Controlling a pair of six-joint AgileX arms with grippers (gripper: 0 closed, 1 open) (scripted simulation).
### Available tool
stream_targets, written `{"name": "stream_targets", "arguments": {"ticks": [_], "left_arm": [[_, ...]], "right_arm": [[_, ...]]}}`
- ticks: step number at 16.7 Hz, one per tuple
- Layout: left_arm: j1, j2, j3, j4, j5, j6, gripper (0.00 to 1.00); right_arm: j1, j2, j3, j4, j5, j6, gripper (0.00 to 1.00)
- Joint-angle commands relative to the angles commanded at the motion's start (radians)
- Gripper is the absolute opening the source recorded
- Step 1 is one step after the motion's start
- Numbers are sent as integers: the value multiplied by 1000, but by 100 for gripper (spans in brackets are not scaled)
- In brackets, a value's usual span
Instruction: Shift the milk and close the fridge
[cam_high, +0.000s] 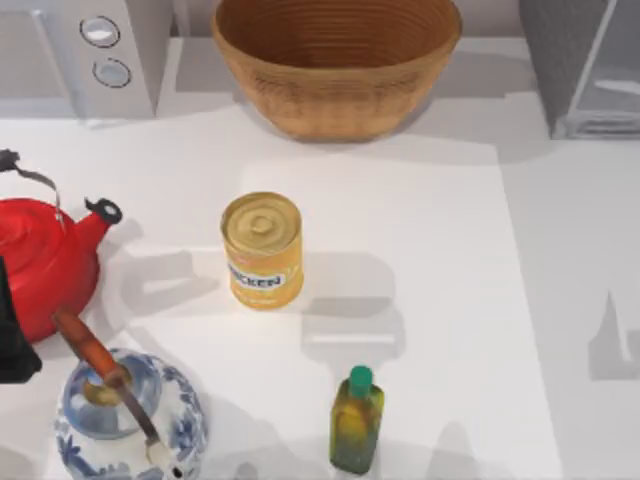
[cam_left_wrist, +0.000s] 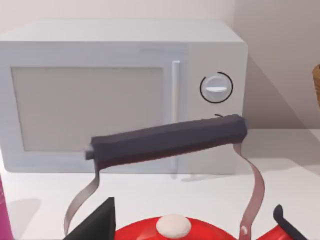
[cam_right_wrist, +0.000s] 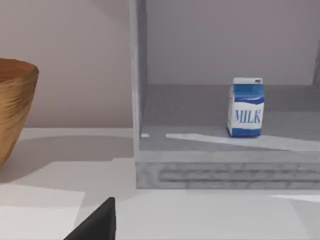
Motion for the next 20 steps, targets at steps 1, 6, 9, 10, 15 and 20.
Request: {"name": "stream_targets", "arguments": {"ticks": [1, 6, 9, 10, 15, 20], "left_arm": [[0, 0, 0, 0, 0, 0, 100], [0, 0, 0, 0, 0, 0, 100], [0, 0, 0, 0, 0, 0, 100], [0, 0, 0, 0, 0, 0, 100], [0, 0, 0, 0, 0, 0, 100], [0, 0, 0, 0, 0, 0, 100]], "right_arm": [[0, 0, 0, 0, 0, 0, 100], [-3, -24, 26, -33, -1, 2, 100], [-1, -116, 102, -161, -1, 1, 100], [-1, -157, 135, -225, 0, 0, 100], [-2, -394, 330, -678, 3, -6, 100], [-1, -627, 521, -1153, 6, -9, 100]]}}
